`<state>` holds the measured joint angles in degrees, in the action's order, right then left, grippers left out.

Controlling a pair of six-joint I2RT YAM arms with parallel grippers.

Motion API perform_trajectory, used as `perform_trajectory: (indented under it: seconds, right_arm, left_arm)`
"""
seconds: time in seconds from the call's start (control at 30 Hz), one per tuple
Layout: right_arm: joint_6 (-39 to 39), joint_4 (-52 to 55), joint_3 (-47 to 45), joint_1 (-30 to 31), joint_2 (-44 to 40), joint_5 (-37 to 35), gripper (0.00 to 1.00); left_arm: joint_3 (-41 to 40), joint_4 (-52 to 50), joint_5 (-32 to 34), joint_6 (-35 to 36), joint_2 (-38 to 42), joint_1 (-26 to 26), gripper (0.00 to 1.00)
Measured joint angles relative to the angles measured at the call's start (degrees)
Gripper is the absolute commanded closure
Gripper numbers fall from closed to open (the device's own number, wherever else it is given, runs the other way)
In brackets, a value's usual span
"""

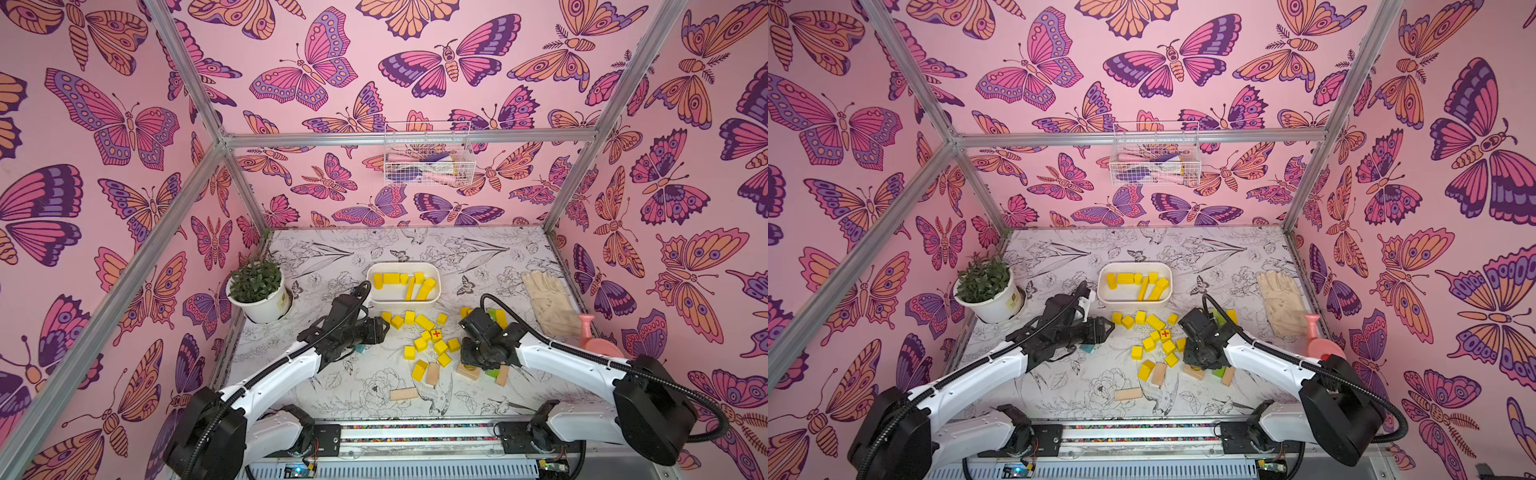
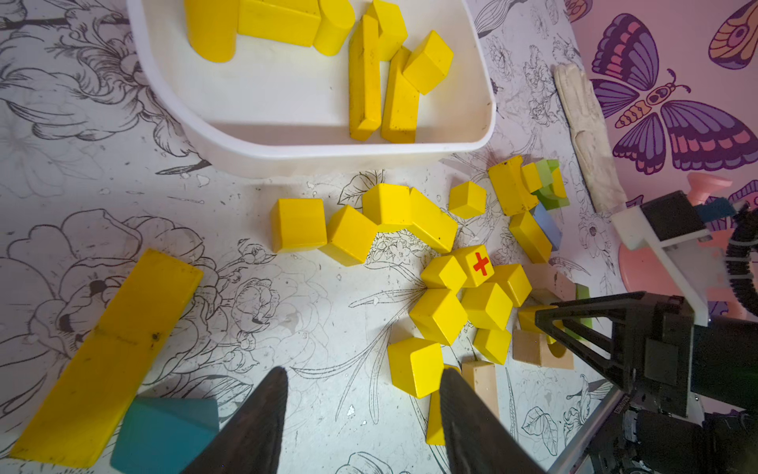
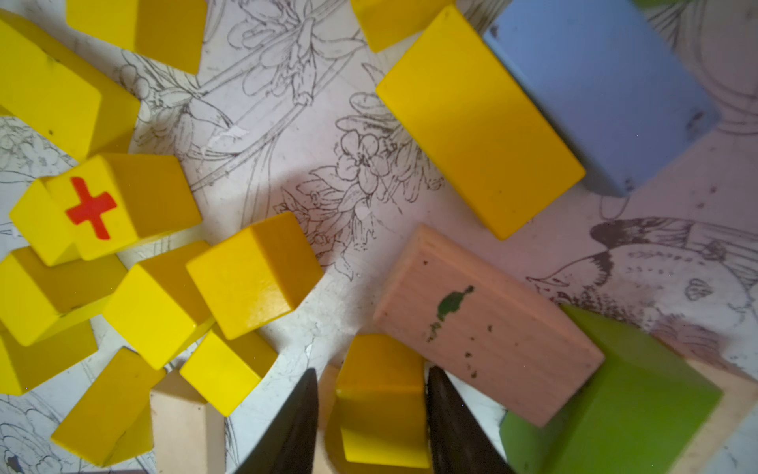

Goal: Pick out the yellow building blocks
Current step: Pick up the building block from the center of the board.

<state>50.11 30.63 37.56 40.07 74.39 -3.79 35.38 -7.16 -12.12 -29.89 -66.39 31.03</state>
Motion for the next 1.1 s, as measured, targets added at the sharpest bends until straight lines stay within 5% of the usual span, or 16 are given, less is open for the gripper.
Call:
perform_trajectory:
  seconds: [0.6, 0.83, 1.1]
  right_arm:
    - [0.0, 0.0, -0.1, 0.0, -0.5, 0.0, 0.68]
    - [0.0, 0.0, -0.1, 0.0, -0.6, 0.0, 0.59]
    - [0.0, 0.3, -0.1, 0.5, 0.6, -0.2, 0.60]
  left_arm:
    - [0.0, 1.2, -0.1, 0.0, -0.3, -0.4, 0.40]
    - [0.0, 1.2, -0.1, 0.0, -0.9, -0.7, 0.40]
    - [0.0, 1.2, -0.3, 0.0, -0.9, -0.7, 0.40]
